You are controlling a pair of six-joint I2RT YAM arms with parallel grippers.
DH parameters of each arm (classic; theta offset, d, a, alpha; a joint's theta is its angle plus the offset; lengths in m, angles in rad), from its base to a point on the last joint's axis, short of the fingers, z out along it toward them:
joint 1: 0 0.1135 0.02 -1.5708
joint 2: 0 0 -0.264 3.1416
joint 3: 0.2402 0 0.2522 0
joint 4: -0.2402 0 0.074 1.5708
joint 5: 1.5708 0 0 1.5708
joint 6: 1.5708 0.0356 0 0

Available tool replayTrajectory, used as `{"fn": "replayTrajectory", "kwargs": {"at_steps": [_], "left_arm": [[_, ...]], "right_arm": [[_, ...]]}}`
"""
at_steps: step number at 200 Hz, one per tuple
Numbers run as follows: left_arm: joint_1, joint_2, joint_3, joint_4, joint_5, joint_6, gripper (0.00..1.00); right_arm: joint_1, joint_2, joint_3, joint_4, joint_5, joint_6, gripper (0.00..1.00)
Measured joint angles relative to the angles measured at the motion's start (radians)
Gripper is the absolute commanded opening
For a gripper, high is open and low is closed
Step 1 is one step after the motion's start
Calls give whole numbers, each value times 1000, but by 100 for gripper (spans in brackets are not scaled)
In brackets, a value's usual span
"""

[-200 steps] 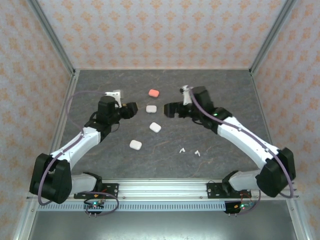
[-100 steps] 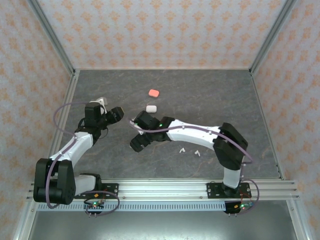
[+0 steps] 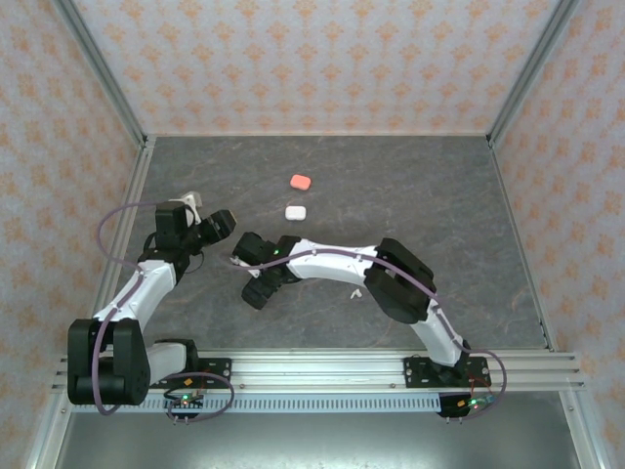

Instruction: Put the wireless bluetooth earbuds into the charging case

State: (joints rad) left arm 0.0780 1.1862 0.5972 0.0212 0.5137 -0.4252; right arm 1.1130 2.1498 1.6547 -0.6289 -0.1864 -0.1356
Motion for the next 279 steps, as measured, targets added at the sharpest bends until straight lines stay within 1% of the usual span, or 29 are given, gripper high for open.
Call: {"fn": "replayTrajectory", "kwargs": {"at_steps": [38,55,72,85,93,103,134,170,206,247,261,279], "left_arm": [[16,0,0,-24,31,8,72],[16,0,0,-26,36,8,72],[16,0,0,-26,41,8,72],[16,0,0,-26,48,8,72],[16,0,0,-26,52,7,73],[16,0,0,-26,53,7,73],[16,0,0,-25,56,3,72],[16,0,0,-25,74,-19,72],[16,0,2,-26,115,-30,71],[15,0,11,2,205,-82,68],[3,-5,11,19,236,-108,67],[-40,-20,18,32,275,-132,65]], "right_arm": [[0,44,39,-31,10,-1,85],[0,58,41,-47,18,-10,79],[1,58,45,-56,28,-18,78],[1,58,45,-56,33,-20,71],[2,58,44,-56,32,-22,70],[5,58,43,-55,31,-19,66],[11,51,29,-38,28,-21,47],[-8,10,-32,-4,38,-23,45],[-94,-116,-185,57,75,-33,44],[-168,-350,-326,178,73,-67,44],[-195,-438,-367,227,51,-91,44],[-230,-557,-449,308,43,-133,44]]}}
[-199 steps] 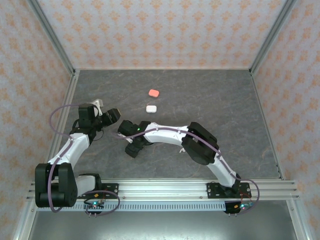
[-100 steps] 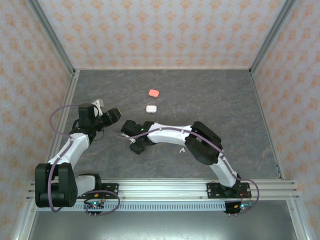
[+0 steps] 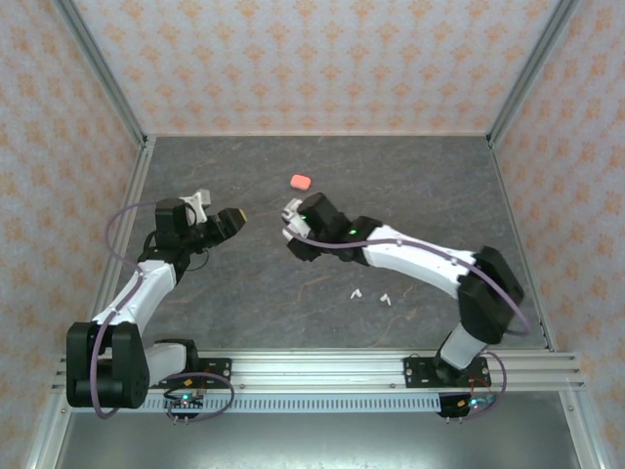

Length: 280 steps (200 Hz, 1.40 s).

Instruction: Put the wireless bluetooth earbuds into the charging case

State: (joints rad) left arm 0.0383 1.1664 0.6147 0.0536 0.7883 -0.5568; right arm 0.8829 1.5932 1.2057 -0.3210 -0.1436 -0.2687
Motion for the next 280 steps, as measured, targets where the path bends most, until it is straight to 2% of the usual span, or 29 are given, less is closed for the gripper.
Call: {"fn": "replayTrajectory", "kwargs": {"at_steps": [26,81,122,183,223,280], "left_arm": [[-71,-18,52,23,58,-28,64],[-190,-78,156,112,139,-47,63],[-240,-98,195,112,175,-19,63],[-281,-63,217,69,181,31,60],[-306,-30,227,62,183,40,48],[-335,18,260,58,200,61,23]], "right_arm": [[-40,-126,-78,68,-24,-75,44],[-75,-267,-110,181,-110,-257,44],[-77,-269,-105,204,-166,-346,44],[-77,-232,-54,202,-224,-361,44],[-77,-215,-40,202,-236,-362,44],[-79,-210,-40,200,-223,-370,45]]}}
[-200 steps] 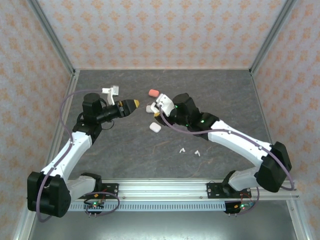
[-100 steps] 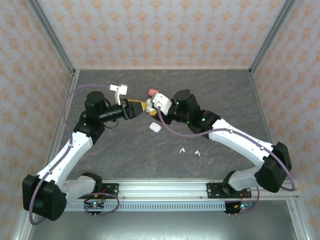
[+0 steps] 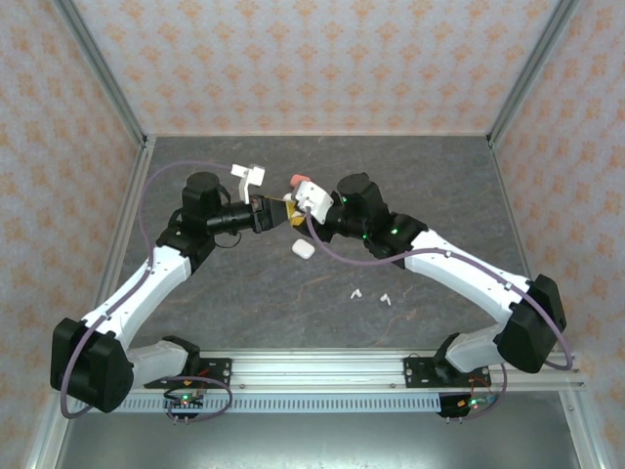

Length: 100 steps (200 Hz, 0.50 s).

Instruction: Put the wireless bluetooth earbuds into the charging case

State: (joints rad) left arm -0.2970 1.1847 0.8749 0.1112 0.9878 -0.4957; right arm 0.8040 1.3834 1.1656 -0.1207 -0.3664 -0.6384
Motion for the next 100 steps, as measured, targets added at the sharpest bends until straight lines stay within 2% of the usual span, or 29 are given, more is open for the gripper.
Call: {"fn": "replayTrajectory", "kwargs": {"at_steps": [12,29,77,100], "left_arm": [[-1,7,2,-1,-1,-2,19],[-5,17,10,-7,0,1,17],[-11,18,23,-50,-45,53,6],[-11,9,10,-26,-107,65,2]], "right_arm": [[-2,2,0,-4,5,0,47],[-7,6,11,-27,3,5,55],[-78,9,58,-95,-108,90,85],[-145,-12,58,-144,-219,152,87]]}}
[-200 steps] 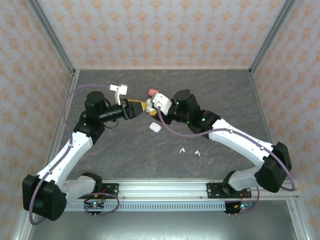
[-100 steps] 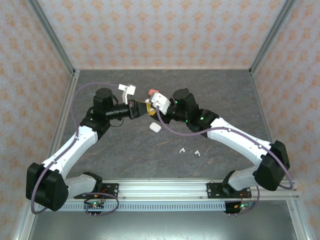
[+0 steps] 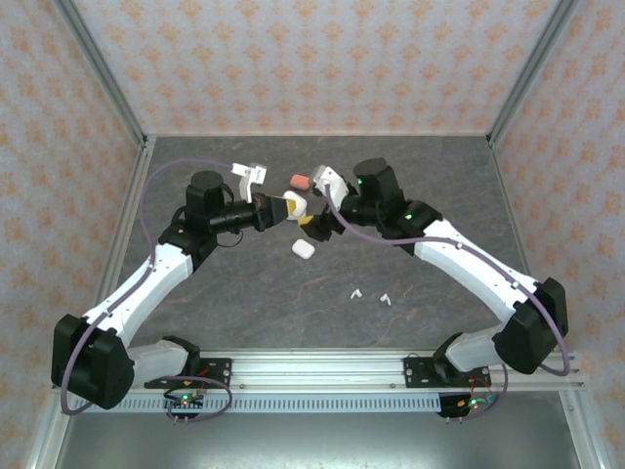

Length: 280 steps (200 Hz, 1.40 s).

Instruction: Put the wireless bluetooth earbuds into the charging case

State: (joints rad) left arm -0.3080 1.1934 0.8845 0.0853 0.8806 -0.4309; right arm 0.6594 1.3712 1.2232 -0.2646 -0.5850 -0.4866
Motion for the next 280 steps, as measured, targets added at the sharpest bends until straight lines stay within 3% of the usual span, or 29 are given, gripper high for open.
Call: {"fn": "replayTrajectory", "kwargs": {"at_steps": [44,87,129,280], "left_arm": [[-12,-89,-120,132,-97,54,0],[-76,-156,-167,224,-131,127,0],[-98,-166,-167,243,-139,165,0],[-111,-166,-167,244,-156,196,0]], "right_arm": [[-163,-59,-43,109,-260,244,88],[-153,-32,-47,221,-378,401,86],[-124,48,-47,240,-388,439,85],[-143,79,27,201,-306,449,81]]}}
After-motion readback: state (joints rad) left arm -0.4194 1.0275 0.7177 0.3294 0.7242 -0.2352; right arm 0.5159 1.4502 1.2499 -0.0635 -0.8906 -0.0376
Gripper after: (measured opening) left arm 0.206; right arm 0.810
